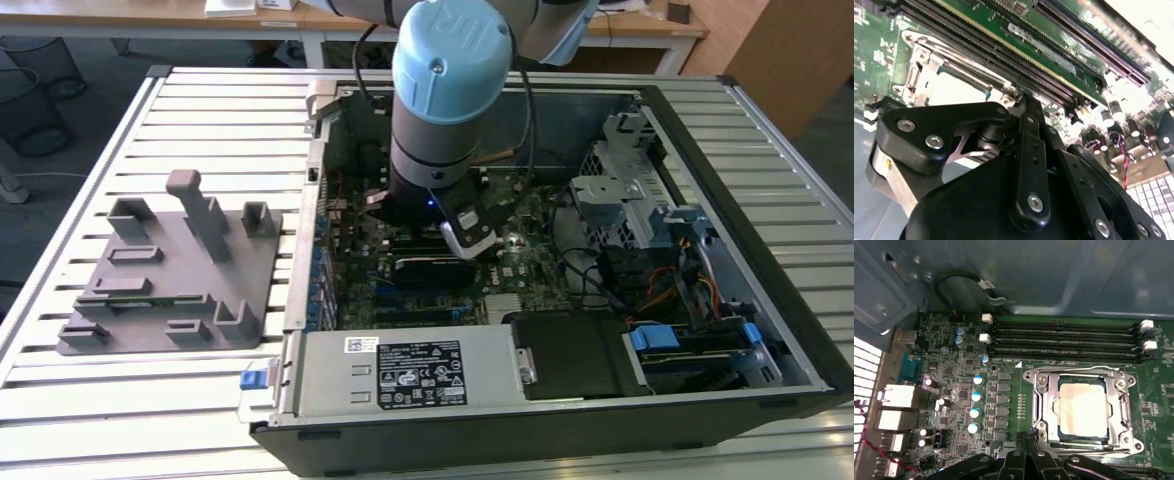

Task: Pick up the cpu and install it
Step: 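Install the second cpu locking lever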

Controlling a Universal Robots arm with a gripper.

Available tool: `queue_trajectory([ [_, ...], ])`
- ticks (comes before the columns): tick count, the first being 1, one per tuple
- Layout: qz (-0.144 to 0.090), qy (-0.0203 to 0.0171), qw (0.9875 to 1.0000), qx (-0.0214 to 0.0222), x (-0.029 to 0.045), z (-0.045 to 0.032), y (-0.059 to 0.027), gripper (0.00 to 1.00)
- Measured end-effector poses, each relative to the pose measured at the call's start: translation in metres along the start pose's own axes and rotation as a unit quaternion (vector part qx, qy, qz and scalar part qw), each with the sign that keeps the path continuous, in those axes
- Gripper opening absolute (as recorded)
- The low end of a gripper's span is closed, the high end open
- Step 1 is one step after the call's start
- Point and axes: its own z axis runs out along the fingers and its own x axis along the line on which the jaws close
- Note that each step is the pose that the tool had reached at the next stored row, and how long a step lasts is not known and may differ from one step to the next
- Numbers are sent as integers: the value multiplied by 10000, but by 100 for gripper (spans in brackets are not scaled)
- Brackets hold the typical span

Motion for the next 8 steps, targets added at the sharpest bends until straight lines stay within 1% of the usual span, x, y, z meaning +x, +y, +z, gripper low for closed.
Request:
queue_trajectory([
  [3,0,0,10000,0,2,-50,15,11],
  [8,0,0,10000,3,1,-57,18,11],
])
